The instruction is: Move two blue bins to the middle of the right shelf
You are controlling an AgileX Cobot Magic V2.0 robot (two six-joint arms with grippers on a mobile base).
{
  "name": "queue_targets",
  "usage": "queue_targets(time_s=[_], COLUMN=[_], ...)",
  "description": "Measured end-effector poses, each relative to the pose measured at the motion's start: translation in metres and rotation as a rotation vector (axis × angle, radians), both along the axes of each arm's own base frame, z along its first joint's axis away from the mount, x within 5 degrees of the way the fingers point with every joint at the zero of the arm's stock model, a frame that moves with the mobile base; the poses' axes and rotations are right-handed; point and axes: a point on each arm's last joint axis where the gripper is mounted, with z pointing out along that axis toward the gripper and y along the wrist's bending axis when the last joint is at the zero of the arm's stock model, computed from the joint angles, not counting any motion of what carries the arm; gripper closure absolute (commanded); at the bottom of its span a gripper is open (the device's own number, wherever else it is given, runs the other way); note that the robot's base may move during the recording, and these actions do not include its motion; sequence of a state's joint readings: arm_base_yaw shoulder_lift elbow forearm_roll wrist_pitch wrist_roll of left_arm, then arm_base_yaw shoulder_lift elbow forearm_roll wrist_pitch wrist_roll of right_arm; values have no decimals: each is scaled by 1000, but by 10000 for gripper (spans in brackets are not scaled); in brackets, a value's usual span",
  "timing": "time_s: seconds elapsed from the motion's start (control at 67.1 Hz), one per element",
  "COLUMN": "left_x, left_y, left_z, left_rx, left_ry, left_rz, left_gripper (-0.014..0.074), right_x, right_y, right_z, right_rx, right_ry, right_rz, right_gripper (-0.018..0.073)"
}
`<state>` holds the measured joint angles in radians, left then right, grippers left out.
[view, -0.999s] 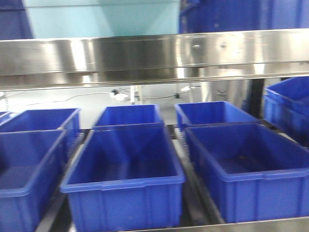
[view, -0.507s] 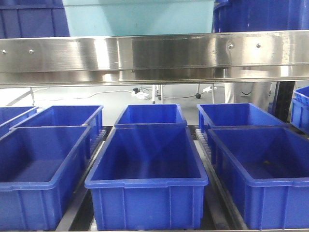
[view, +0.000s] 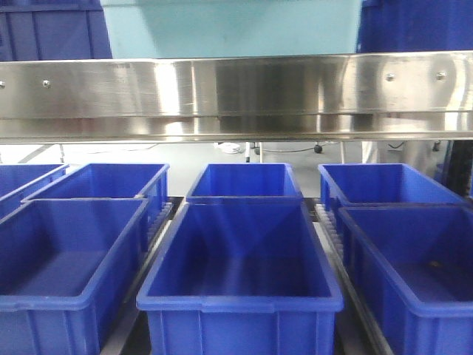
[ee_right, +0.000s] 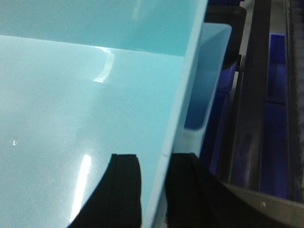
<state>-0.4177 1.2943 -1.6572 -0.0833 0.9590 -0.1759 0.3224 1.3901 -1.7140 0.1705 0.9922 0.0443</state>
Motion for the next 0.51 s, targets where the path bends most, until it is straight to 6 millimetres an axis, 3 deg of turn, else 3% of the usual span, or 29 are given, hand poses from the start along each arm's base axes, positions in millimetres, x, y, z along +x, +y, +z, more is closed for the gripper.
queue_targets(time_s=[0.507], left_x=[0], left_y=[0], left_z=[0], left_rx=[0], left_ry=[0], left_rz=[0], left_gripper=[707], right_x=[0], right_y=[0], right_z=[0], right_rx=[0], right_ry=[0], right_rz=[0], right_gripper=[711])
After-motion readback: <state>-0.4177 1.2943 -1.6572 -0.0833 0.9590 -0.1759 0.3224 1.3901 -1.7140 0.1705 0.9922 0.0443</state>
